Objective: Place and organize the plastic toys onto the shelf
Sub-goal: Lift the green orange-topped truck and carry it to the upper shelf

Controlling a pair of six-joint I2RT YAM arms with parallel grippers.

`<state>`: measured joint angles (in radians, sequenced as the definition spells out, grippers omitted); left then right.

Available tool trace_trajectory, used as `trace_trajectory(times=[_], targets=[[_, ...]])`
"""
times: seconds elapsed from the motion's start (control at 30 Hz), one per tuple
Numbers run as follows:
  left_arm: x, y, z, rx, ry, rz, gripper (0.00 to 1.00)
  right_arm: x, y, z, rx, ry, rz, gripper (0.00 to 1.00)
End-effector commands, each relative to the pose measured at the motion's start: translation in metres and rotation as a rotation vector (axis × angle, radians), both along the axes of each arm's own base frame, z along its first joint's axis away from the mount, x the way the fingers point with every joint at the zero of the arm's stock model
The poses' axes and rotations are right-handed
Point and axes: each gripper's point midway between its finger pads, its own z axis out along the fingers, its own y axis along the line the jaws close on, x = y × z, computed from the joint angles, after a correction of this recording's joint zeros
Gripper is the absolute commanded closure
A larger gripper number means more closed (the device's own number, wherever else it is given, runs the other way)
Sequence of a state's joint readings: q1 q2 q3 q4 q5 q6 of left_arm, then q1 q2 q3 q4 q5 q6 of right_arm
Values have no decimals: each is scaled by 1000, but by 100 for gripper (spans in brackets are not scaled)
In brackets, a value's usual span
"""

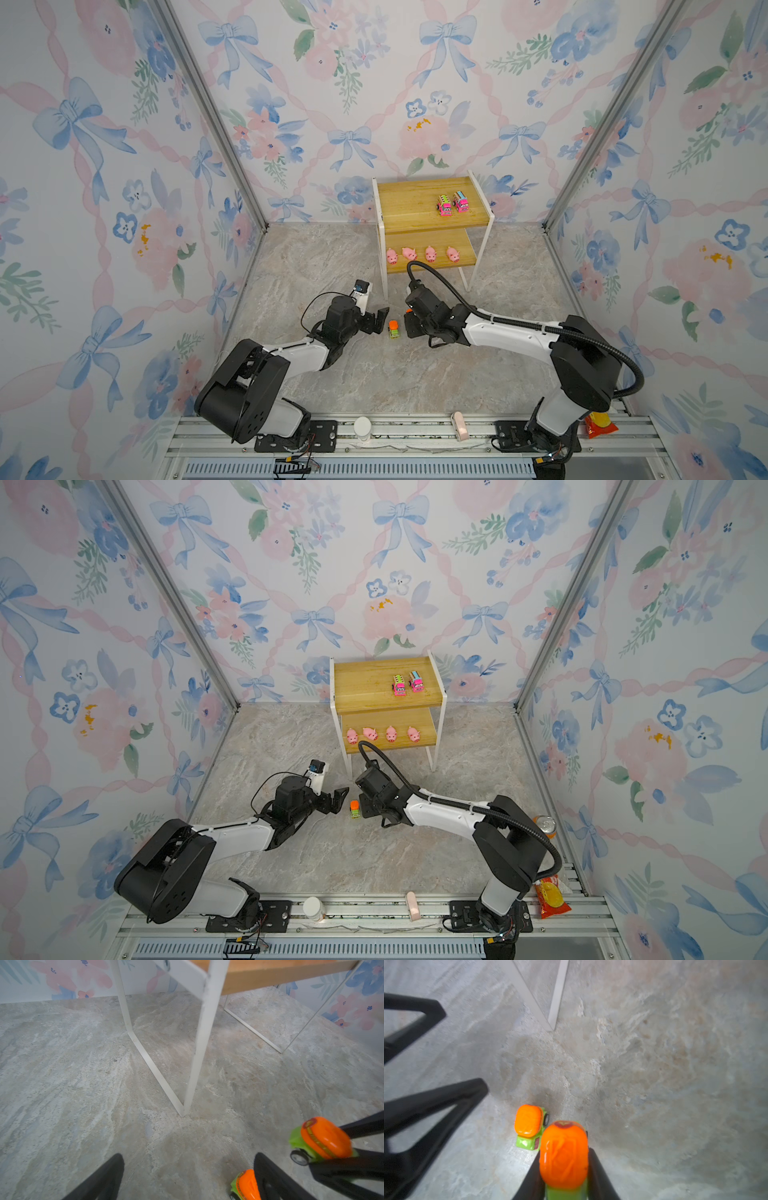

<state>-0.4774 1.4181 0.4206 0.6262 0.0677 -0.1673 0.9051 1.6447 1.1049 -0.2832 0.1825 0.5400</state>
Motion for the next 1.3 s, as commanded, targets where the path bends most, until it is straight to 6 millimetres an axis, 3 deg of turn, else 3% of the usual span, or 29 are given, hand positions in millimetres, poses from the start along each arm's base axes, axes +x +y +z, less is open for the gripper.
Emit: trace_trajectory(times=[0.0,0.17,0.33,0.43,0.57,0.9,1.27], targets=[[-2,1,-7,19,10,-4,2,-10,-7,53,-1,-22,51,74],[-2,1,-6,18,7,-3,2,-5,-21,153,15,-168,92,73],[-4,2,-5,12,7,0,2,24,-43,260,92,-346,58,73],[-3,1,-3,8,4,-6,2,46,-50,302,121,-415,29,74],[-4,0,-3,7,3,-8,2,74,-51,334,146,-465,-1,73],[-2,1,1,2,-5,1,2,137,-30,323,95,-487,-44,73],[-4,1,1,-1,-7,-3,2,161,-28,291,11,-463,-96,73]])
